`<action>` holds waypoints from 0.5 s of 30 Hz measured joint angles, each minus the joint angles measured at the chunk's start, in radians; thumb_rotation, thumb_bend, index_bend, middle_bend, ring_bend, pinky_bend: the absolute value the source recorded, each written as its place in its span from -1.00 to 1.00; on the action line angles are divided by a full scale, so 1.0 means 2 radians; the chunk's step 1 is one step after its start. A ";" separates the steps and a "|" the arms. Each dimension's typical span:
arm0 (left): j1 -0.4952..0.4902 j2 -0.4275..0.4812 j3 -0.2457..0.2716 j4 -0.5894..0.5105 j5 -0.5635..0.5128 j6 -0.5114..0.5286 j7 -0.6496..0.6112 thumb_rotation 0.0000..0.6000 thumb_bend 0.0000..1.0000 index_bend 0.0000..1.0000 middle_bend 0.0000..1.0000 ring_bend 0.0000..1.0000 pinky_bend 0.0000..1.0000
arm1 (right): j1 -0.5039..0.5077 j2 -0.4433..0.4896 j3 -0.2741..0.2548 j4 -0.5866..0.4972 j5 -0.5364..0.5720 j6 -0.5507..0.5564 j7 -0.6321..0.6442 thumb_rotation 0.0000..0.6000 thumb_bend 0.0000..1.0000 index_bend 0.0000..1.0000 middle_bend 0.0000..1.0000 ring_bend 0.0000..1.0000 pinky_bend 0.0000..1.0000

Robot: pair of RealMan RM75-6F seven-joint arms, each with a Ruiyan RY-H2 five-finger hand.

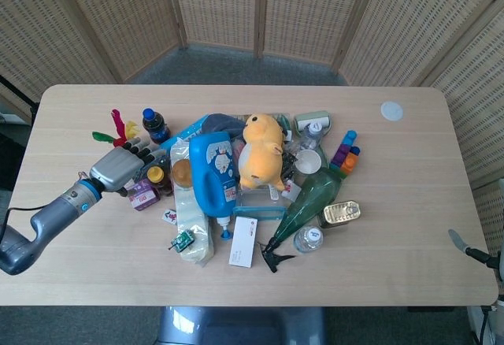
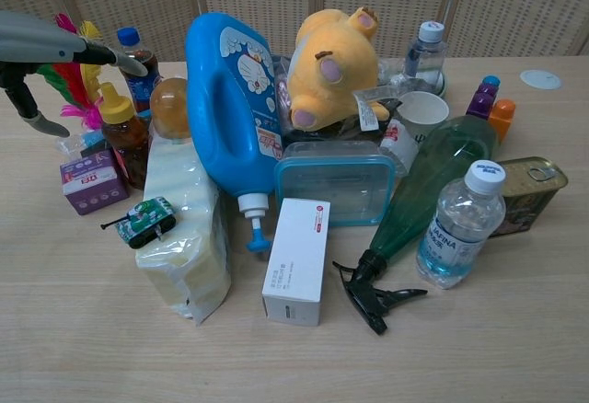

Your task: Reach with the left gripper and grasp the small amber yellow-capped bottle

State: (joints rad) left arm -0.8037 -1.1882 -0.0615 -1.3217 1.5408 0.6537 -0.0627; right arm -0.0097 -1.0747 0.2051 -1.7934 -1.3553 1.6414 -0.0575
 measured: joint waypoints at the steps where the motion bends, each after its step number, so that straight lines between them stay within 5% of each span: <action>1: -0.001 -0.005 0.000 0.004 -0.003 -0.001 0.002 1.00 -0.48 -1.00 -1.00 -1.00 -1.00 | 0.000 0.000 0.000 0.000 0.000 0.000 0.001 0.63 -1.00 -1.00 -1.00 -1.00 -1.00; 15: -0.021 -0.080 -0.002 0.052 -0.033 0.000 0.024 1.00 -0.48 -1.00 -1.00 -1.00 -1.00 | -0.001 0.004 0.002 0.005 0.009 -0.006 0.016 0.63 -1.00 -1.00 -1.00 -1.00 -1.00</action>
State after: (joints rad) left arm -0.8467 -1.3489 -0.0654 -1.2170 1.4747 0.6538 -0.0150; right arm -0.0110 -1.0663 0.2100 -1.7839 -1.3380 1.6286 -0.0261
